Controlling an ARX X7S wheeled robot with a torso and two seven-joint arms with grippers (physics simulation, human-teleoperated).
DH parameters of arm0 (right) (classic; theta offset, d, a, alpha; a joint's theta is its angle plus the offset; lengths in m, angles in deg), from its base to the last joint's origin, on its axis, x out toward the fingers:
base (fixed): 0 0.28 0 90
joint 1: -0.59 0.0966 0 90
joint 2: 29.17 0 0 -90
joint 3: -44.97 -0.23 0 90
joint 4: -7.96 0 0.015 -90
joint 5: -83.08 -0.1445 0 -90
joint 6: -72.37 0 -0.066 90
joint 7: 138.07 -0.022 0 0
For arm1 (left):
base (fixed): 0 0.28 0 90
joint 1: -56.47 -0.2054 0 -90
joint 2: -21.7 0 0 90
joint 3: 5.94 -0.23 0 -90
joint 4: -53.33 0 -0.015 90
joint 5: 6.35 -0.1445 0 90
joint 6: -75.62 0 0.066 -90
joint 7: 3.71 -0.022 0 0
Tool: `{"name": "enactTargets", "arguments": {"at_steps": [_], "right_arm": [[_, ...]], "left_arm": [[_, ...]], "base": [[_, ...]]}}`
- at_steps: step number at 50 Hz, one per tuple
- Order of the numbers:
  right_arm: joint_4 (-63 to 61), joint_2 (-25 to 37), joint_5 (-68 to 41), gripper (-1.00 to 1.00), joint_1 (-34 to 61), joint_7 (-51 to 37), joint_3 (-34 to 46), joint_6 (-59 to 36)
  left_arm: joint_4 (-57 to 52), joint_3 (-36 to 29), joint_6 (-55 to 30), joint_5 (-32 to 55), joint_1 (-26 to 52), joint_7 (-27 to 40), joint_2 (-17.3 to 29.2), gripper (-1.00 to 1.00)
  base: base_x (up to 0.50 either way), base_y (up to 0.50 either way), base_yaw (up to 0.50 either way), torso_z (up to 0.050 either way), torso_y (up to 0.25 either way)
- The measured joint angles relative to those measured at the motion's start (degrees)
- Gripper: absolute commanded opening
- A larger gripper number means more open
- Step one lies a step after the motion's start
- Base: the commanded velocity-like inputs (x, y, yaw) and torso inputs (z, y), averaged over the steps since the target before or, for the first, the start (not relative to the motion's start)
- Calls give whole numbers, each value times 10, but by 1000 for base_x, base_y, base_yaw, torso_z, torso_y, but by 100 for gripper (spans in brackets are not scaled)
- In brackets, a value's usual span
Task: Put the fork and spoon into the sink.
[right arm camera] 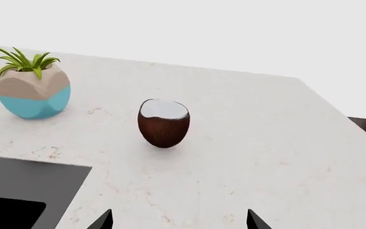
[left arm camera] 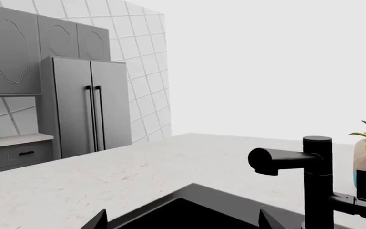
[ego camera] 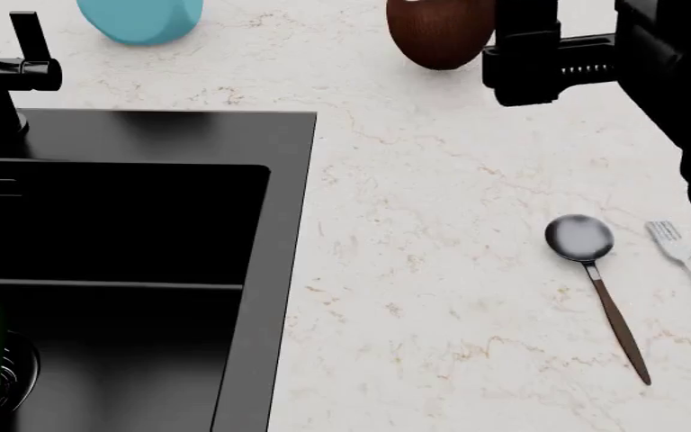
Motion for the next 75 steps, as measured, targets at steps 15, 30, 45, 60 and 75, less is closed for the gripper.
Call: {"name": "enactTargets", "arguments": {"at_steps": [15, 30, 45, 60, 75], "right_arm": [[89, 8, -60, 100, 58, -16, 71, -44], [107, 50, -263, 100, 53, -139, 143, -52], [93, 93, -339, 100, 5, -173, 160, -10], [99, 116, -312, 100, -28, -142, 169, 21], [121, 115, -257, 100, -24, -97, 206, 25]], "left_arm": [[-1, 13, 5, 8, -9, 3, 0, 100], [6, 40, 27, 36, -27, 16, -6, 100], [7, 41, 27, 45, -34, 26, -6, 100], [15, 51, 41, 66, -46, 42, -10, 100], [23, 66, 57, 95, -60, 62, -14, 100]], "base": [[0, 0, 0, 0, 0], [0, 0, 0, 0, 0], [0, 0, 0, 0, 0], [0, 0, 0, 0, 0], [0, 0, 0, 0, 0]]}}
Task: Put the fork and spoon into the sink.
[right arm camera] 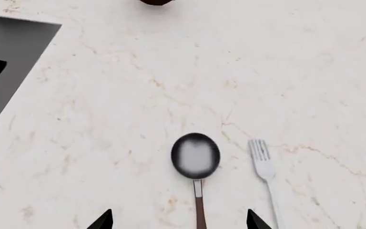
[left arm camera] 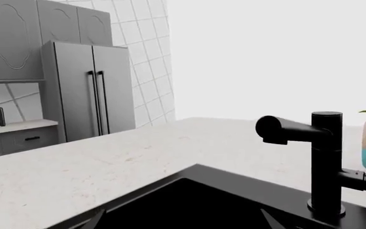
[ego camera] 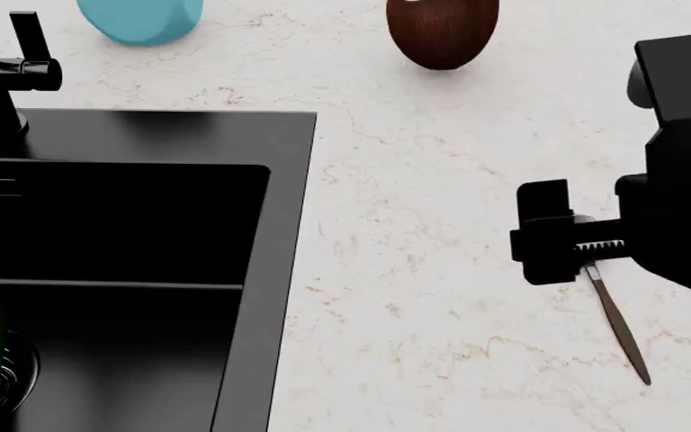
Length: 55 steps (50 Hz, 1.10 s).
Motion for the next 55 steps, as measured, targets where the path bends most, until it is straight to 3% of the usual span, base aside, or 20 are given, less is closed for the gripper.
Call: {"name": "enactTargets", "arguments": {"at_steps": [55], "right_arm": [[15, 30, 36, 100, -116, 58, 32, 67]], "left_arm": [[-3, 4, -5, 42, -19, 36, 12, 100]], "base": [[0, 0, 0, 0, 0]]}}
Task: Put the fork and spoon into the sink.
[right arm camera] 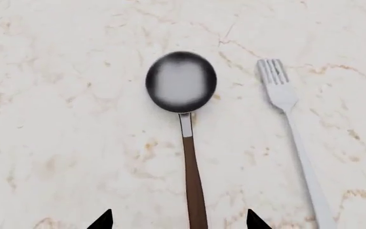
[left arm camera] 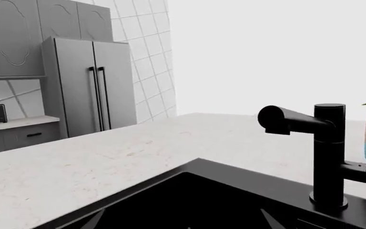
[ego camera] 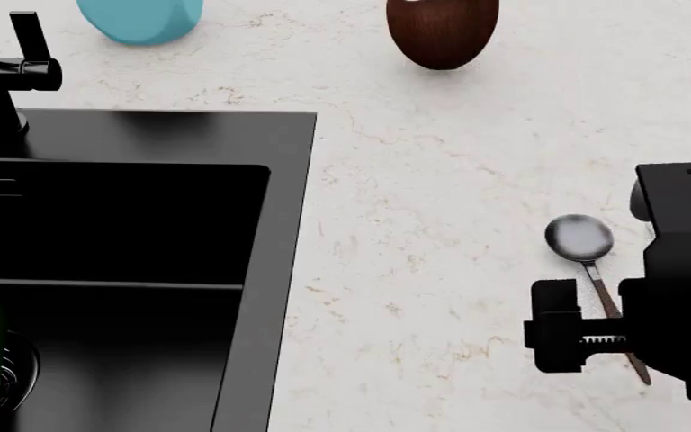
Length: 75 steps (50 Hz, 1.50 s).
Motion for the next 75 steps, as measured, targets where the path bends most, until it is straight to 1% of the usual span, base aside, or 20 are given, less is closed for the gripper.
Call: {"name": "enactTargets", "arguments": {"at_steps": [16, 26, 27, 44, 56, 60, 66, 75], "right_arm": [[2, 1, 11, 100, -19, 18, 14, 8], [11, 3, 33, 100, -21, 68, 21, 29], [12, 3, 35, -100, -21, 73, 22, 32], [-40, 7, 143, -100, -17, 161, 82, 84], [-91, -22, 198, -100, 66, 216, 111, 90], [-95, -45, 212, -100, 94, 239, 122, 93], [-83, -97, 234, -100, 129, 284, 141, 110], [-71, -185, 248, -100, 142, 347, 165, 149]], "left_arm": [[-5, -6, -11, 3, 2, 4, 6, 100], [-11, -2, -13, 6, -2, 5, 7, 100], [-12, -1, -13, 7, -2, 5, 7, 100], [-21, 4, -16, 9, -7, 5, 9, 100], [-22, 5, -17, 11, -7, 7, 10, 100], [-22, 2, -19, 10, -6, 7, 11, 100], [-24, -6, -28, 6, -1, 7, 13, 100], [-26, -13, -34, 3, 5, 6, 14, 100]], "base": [[0, 0, 0, 0, 0], [2, 0, 1, -2, 0], [0, 0, 0, 0, 0], [0, 0, 0, 0, 0], [0, 0, 0, 0, 0], [0, 0, 0, 0, 0], [0, 0, 0, 0, 0], [0, 0, 0, 0, 0]]}}
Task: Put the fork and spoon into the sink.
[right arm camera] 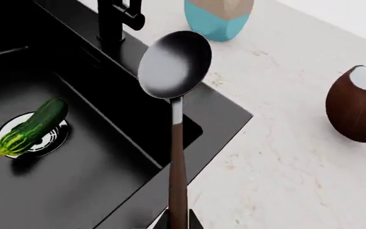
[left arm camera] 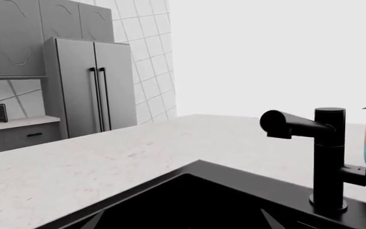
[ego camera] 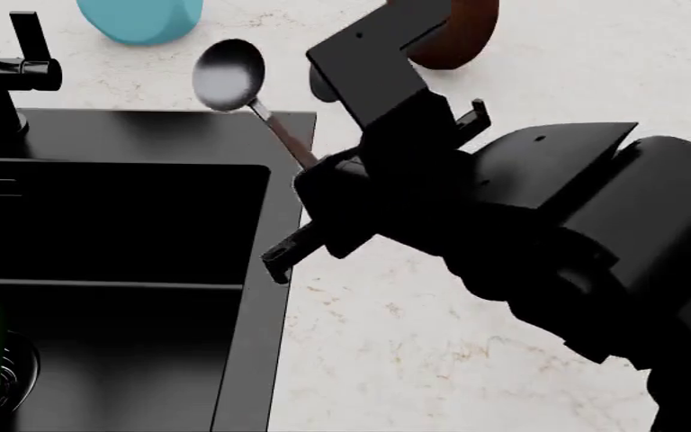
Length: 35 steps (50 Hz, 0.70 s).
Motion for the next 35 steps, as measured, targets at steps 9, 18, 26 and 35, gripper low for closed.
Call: {"name": "enactTargets", "arguments": {"at_steps": [9, 18, 26, 35], "right_arm": [[1, -83, 2, -100, -13, 48, 23, 36], [-13, -148, -4, -100, -31, 72, 44, 57], [-17, -195, -7, -100, -55, 83, 63, 72], [-12, -231, 1, -100, -77, 95, 98, 84]], "left_arm": [[-1, 2, -1, 1, 2, -3, 0, 100], [-1, 12, 6, 6, -1, -5, -2, 100], [0, 22, 13, 11, -7, -6, -4, 100], [-2, 24, 13, 12, -9, -6, -4, 100]], "base": [[0, 0, 0, 0, 0], [0, 0, 0, 0, 0], [0, 0, 0, 0, 0], [0, 0, 0, 0, 0]]}}
